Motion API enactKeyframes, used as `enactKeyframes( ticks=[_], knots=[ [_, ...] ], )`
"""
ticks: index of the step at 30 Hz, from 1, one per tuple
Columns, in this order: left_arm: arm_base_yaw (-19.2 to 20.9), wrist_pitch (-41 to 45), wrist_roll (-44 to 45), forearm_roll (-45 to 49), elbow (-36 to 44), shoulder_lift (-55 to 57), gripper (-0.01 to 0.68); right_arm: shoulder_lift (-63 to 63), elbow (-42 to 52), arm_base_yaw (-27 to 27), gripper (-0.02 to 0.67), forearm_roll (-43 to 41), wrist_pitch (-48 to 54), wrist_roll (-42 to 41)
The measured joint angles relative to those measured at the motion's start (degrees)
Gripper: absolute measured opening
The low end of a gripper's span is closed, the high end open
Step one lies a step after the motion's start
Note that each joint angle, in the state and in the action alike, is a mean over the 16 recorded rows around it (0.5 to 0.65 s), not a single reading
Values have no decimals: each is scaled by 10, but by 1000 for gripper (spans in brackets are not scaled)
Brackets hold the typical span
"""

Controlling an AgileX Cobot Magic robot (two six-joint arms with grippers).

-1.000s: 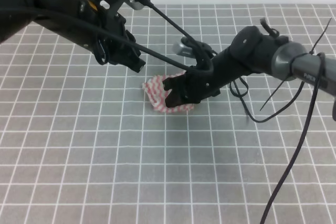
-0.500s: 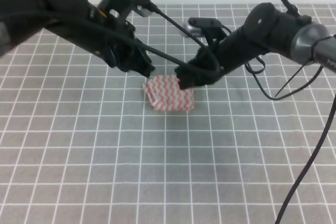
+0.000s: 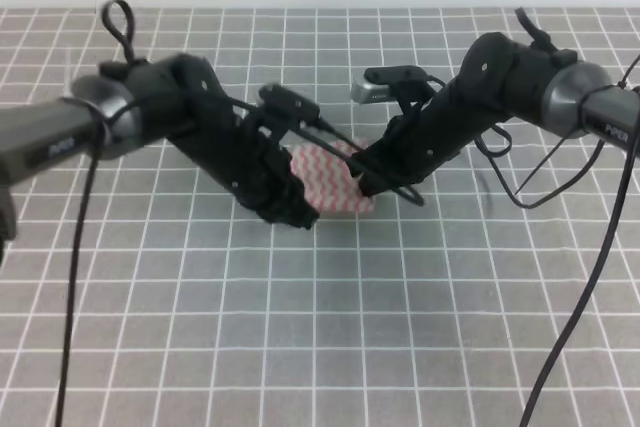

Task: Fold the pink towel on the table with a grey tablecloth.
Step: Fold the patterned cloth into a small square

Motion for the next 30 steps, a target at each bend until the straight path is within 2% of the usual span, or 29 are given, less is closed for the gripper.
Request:
enactKeyframes(
  ticks=[7,14,22,30],
  knots=[
    [0,-14,-12,26,0,16,-2,-11,0,-3,-17,4,0,-2],
    [1,-19,-33,63,1,-37,-2,-62,0,-3,-17,9,9,-11],
    [8,-13,-66,96,31,-160,-2,-170,19,-4,-17,11,12,-26],
    [14,-57,-126,107,150,-342,-2,-313,127,-4,-17,26,-63,-54]
  ],
)
